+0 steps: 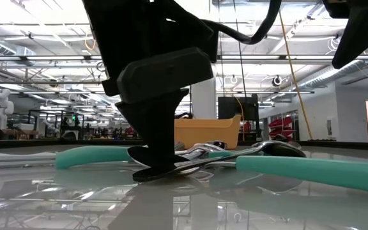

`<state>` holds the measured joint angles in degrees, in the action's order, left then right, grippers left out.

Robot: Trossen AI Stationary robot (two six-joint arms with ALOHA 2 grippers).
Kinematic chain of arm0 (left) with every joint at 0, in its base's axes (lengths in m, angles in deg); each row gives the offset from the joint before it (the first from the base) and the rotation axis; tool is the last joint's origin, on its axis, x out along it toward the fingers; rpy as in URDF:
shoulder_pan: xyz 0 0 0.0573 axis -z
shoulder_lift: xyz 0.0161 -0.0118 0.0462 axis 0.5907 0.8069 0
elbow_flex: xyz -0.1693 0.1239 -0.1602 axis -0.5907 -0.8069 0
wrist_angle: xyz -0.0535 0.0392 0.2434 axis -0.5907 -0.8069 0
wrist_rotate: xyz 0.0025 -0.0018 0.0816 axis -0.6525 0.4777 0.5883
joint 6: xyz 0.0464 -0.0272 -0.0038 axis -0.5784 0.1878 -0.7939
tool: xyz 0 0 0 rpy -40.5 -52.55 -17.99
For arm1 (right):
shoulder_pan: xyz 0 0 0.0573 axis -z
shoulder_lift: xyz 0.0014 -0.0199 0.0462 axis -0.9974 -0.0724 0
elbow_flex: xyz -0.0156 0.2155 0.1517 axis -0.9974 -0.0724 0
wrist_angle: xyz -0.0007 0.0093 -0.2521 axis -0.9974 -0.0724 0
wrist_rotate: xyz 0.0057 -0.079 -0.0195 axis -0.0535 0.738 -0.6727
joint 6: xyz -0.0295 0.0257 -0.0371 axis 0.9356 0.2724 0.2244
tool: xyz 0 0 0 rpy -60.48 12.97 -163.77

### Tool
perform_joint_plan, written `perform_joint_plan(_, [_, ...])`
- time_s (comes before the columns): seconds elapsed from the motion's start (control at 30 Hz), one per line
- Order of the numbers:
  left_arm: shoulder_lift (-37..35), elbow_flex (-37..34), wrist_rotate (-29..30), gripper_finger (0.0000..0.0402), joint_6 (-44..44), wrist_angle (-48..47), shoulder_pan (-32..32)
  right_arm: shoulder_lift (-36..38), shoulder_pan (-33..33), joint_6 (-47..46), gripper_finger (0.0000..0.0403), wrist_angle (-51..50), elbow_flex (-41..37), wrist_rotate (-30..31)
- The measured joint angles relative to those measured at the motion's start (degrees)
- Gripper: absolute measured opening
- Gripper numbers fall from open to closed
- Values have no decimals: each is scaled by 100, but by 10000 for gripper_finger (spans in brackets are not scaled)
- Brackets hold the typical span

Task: Sort silverware by color (type)
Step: Put the green spoon into the blue bin

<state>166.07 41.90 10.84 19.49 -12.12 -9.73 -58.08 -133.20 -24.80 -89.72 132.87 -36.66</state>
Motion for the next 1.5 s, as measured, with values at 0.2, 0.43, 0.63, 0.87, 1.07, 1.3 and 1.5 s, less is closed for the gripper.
perform_joint_plan(0.2, [7,-4,-37,67,-102,25,0,0,0,1,139,2,-2,0])
perform_joint_plan(0.43, [9,-8,-42,36,-131,17,0,0,0,-1,139,2,-2,0])
perform_joint_plan(0.63, [28,143,-44,36,-226,-99,17,0,0,4,139,0,-2,0])
perform_joint_plan(0.87, [73,788,-100,35,-330,-440,104,0,0,19,139,1,0,1])
perform_joint_plan(1.07, [66,1494,282,35,-327,-902,262,0,0,21,139,2,0,1])
perform_joint_plan(1.3, [52,2307,919,35,-442,-1229,588,0,9,145,139,2,-2,135])
perform_joint_plan(1.5, [37,2562,1409,35,-513,-1226,893,0,41,-54,139,95,0,757])
